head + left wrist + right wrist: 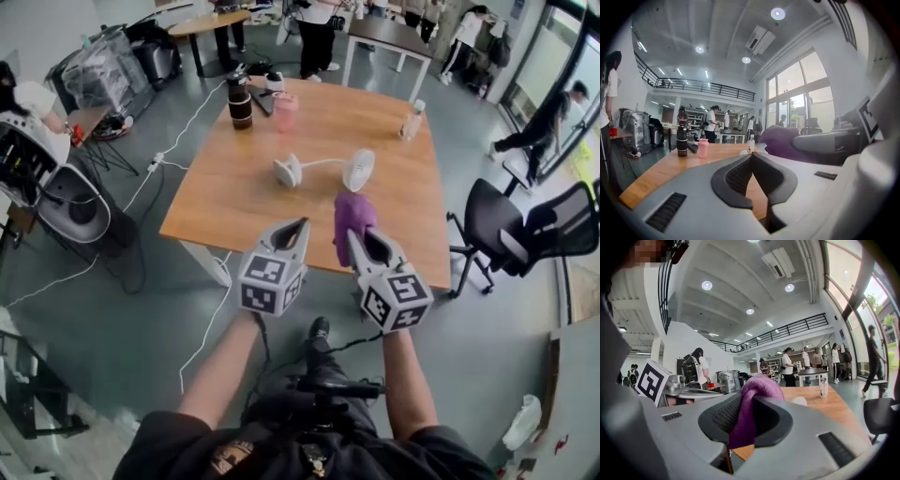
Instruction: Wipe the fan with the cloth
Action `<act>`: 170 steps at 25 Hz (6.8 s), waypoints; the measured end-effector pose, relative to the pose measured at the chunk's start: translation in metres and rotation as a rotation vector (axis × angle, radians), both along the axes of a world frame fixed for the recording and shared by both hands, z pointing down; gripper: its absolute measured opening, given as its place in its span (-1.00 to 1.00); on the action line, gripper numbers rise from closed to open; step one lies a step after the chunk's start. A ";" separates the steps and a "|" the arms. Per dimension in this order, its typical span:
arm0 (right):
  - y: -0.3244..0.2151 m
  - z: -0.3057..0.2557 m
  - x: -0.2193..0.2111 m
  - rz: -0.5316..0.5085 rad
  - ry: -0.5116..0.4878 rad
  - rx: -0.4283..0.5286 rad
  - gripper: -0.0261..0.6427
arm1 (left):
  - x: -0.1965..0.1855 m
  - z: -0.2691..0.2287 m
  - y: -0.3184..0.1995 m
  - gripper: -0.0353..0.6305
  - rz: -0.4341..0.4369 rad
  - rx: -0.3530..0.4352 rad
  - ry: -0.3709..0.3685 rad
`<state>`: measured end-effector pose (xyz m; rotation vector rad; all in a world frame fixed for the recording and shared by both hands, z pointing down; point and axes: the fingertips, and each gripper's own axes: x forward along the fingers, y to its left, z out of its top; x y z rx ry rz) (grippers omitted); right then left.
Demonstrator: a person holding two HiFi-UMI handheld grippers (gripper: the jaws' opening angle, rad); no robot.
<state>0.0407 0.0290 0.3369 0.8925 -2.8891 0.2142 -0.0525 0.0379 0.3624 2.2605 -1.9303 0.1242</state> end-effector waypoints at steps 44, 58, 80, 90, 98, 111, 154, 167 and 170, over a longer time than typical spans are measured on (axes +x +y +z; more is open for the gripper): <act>-0.255 0.179 -0.233 -0.209 0.410 -0.408 -0.68 | -0.183 0.183 -0.250 -0.89 0.158 -0.381 -0.115; -0.228 0.198 -0.219 -0.189 0.389 -0.449 -0.68 | -0.184 0.187 -0.250 -0.89 0.109 -0.404 -0.079; -0.307 0.193 -0.173 0.229 0.524 -0.363 -0.68 | -0.181 0.187 -0.250 -0.89 0.137 -0.379 -0.065; -0.280 0.209 -0.181 0.243 0.515 -0.430 -0.68 | -0.173 0.189 -0.248 -0.89 0.182 -0.376 -0.056; -0.221 0.208 -0.199 0.080 0.389 -0.468 -0.68 | -0.176 0.187 -0.251 -0.89 0.183 -0.374 -0.055; -0.193 0.186 -0.114 0.236 0.387 -0.416 -0.68 | -0.174 0.178 -0.258 -0.89 0.199 -0.385 -0.147; -0.335 0.120 0.026 0.360 0.394 -0.271 -0.68 | -0.168 0.201 -0.289 -0.89 0.117 -0.471 -0.262; -0.378 0.161 0.045 0.365 0.224 -0.398 -0.68 | -0.121 0.179 -0.306 -0.89 0.103 -0.421 -0.374; -0.387 0.181 0.042 0.345 0.222 -0.444 -0.68 | -0.121 0.187 -0.311 -0.89 0.091 -0.443 -0.431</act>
